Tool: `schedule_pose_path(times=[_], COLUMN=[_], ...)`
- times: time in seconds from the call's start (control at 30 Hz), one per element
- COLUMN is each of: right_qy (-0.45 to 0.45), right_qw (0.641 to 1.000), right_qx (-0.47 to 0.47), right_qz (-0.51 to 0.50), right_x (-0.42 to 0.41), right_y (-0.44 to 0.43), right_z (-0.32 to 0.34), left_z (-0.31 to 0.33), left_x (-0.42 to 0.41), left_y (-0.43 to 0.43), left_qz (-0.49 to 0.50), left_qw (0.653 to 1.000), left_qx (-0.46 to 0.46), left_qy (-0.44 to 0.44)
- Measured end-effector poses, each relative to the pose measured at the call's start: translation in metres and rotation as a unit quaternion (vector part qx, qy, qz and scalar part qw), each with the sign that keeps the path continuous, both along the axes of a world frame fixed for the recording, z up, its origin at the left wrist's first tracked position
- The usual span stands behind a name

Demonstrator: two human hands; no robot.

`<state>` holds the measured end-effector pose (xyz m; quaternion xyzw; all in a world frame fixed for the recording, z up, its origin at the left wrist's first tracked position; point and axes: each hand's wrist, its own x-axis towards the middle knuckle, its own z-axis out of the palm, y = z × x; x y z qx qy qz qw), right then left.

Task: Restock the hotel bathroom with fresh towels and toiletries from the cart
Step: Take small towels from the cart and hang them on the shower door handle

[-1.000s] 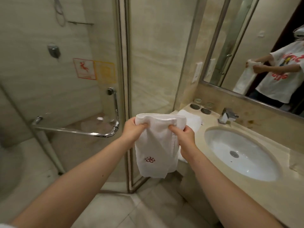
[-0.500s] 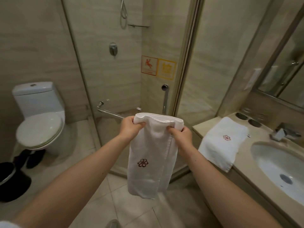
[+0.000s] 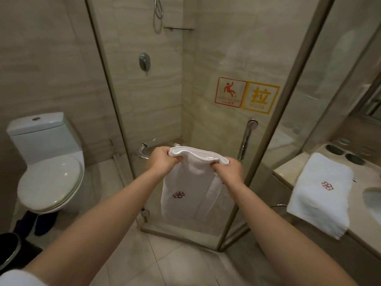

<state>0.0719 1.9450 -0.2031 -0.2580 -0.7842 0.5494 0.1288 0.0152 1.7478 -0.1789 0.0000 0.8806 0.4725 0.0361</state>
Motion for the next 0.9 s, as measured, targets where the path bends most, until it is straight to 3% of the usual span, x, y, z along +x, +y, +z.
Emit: schedule_pose_path(times=[0.23,0.4,0.5,0.7,0.8,0.9], right_qy=[-0.053,0.027,0.038,-0.057,-0.090,-0.128], right_qw=[0.991,0.992,0.989,0.997,0.987,0.969], right_qx=[0.112,-0.091,-0.119,-0.041,-0.001,0.087], right_qz=[-0.044,-0.082,-0.081,0.044,0.132,0.191], right_x=[-0.056,-0.079,-0.089,-0.088,-0.090,-0.091], right_y=[-0.021,-0.040,-0.043,-0.049,-0.047,-0.043], right_z=[-0.003,-0.012,-0.028,-0.052,-0.062,-0.065], left_z=[-0.003,-0.003,-0.012,-0.050,-0.065,-0.070], left_x=[-0.072,-0.097,-0.110,-0.133,-0.137,-0.136], left_y=[-0.016,-0.018,-0.019,-0.024,-0.022,-0.018], left_qz=[-0.070,-0.090,-0.091,-0.102,-0.115,-0.145], left_qw=[0.990,0.970,0.978,0.992,0.988,0.985], left_qx=[-0.114,-0.211,-0.181,0.003,0.015,-0.036], left_qy=[0.039,0.085,0.048,-0.072,-0.103,-0.090])
